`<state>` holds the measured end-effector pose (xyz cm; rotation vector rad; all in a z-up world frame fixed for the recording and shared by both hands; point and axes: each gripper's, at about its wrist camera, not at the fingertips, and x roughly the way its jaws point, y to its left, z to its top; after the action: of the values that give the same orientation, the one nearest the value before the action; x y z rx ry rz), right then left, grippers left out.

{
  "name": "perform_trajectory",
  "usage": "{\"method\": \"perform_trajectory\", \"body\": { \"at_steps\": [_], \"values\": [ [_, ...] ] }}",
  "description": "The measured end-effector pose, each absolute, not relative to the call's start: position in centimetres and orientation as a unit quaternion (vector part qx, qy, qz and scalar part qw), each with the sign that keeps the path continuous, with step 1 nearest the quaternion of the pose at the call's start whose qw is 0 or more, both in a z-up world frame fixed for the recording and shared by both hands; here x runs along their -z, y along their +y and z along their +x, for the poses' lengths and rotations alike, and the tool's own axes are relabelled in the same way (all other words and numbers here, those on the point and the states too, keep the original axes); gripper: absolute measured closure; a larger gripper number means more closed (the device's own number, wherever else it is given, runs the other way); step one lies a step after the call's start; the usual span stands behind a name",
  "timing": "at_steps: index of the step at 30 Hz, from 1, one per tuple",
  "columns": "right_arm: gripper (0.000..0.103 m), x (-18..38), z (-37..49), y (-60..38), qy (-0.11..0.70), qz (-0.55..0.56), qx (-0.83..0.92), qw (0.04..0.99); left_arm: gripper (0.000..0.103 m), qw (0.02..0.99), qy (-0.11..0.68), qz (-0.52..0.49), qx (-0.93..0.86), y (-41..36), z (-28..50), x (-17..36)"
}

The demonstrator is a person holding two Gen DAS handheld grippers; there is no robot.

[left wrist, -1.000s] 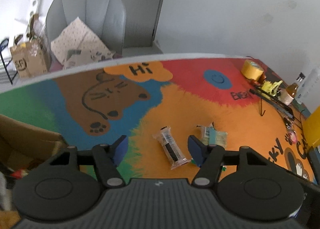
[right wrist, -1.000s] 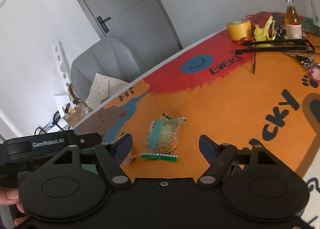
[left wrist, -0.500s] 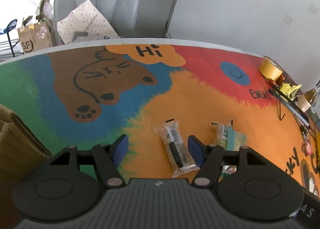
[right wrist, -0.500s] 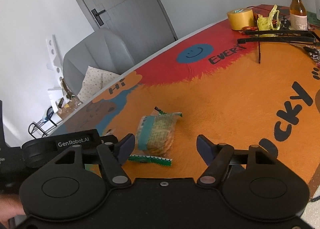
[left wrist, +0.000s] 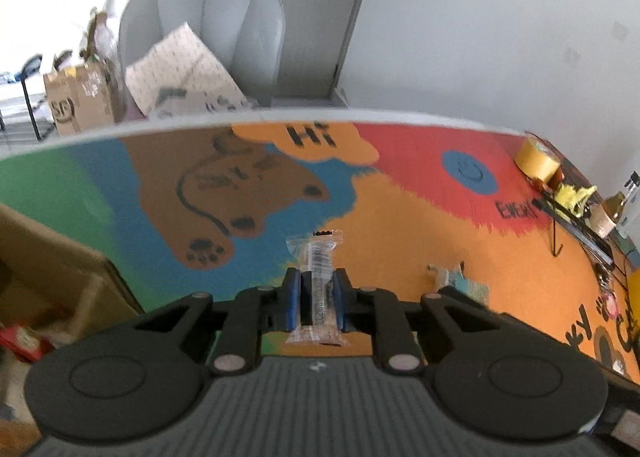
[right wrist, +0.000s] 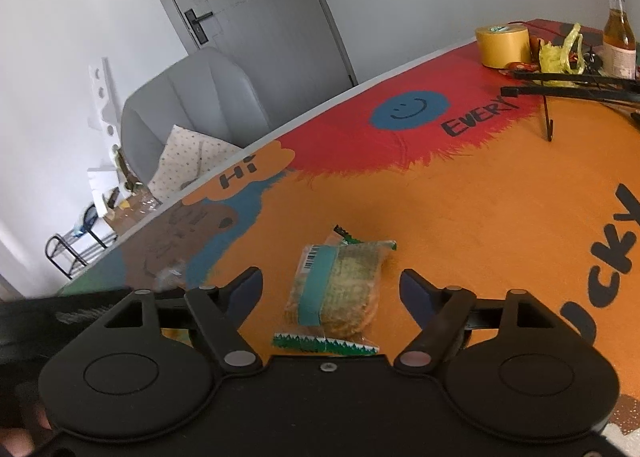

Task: Organize snacks
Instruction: 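Grasp the clear-wrapped stick snack with the left tool while the right tool grasps the bread pack, then carry both snacks into the cardboard box and open both tools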

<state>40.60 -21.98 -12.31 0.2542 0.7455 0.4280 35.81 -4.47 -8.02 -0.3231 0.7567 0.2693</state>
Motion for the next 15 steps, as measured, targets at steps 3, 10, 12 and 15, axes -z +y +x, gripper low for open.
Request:
{"method": "perform_trajectory", "body": {
  "at_steps": [3,10,12,15],
  "values": [
    [0.036,12.8,40.9,-21.1,0.37,0.1,-0.203,0.901,0.087,0.909,0.363,-0.156,-0.136,-4.1,35.5,7.8],
    [0.058,12.2,39.6,-21.1,0.37,0.062,-0.199,0.905,0.087,0.912,0.36,-0.153,-0.126,-4.3,34.3,7.7],
    [0.058,12.0,38.8,-21.9,0.361,0.079,-0.202,0.907,0.087,0.916,0.353,-0.145,-0.121,-4.6,33.7,7.3],
    [0.058,11.6,37.6,-22.8,0.352,0.095,-0.197,0.91,0.087,0.917,0.353,-0.149,-0.112,-4.7,32.9,6.9]
  ]
}}
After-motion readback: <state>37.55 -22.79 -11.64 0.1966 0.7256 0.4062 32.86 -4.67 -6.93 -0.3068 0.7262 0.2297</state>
